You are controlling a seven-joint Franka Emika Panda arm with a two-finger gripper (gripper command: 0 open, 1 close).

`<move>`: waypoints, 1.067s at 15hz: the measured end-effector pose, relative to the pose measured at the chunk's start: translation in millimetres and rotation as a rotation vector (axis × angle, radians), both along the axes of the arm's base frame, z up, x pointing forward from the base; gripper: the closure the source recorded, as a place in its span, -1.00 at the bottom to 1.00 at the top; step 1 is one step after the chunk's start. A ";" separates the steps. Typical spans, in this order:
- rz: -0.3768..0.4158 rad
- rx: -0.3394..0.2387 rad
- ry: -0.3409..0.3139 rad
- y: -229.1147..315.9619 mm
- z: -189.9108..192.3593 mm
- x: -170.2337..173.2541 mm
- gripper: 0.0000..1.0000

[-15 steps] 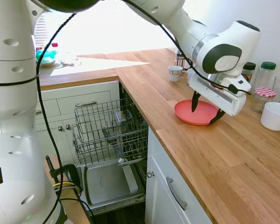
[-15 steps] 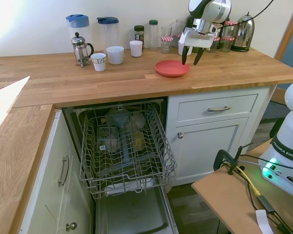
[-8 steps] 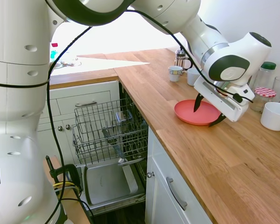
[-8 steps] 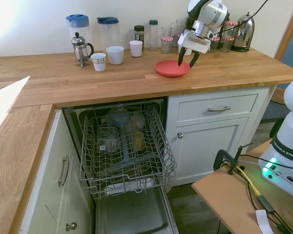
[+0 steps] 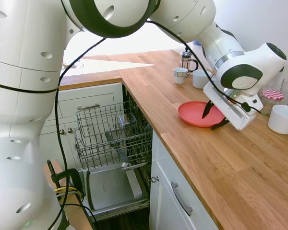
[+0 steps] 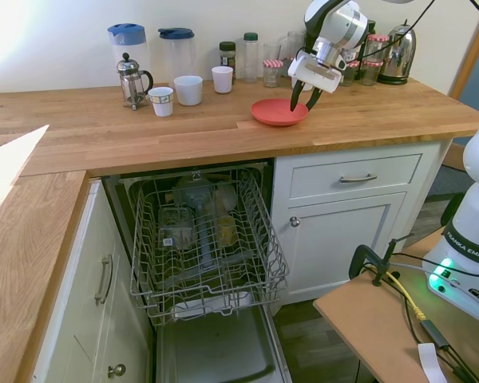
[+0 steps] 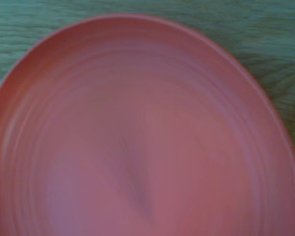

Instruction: Put the plate in the dishwasher

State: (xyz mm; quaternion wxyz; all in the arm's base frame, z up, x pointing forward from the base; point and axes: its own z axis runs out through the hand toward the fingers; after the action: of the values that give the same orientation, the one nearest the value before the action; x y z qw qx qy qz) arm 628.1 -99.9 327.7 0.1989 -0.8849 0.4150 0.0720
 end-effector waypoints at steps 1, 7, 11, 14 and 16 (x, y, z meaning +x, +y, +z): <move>-0.008 0.007 0.001 -2.9 -1.5 0.0 1.00; -0.023 0.023 0.008 -8.9 -8.2 0.4 1.00; -0.033 0.036 0.007 -8.5 -9.2 0.9 1.00; -0.038 0.043 0.005 -8.2 -8.8 1.2 1.00; -0.033 0.042 0.000 -5.3 -5.5 1.7 1.00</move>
State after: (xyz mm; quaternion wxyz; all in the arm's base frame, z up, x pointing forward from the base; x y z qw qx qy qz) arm 629.8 -105.2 322.2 0.2186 -0.8736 0.4277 0.0774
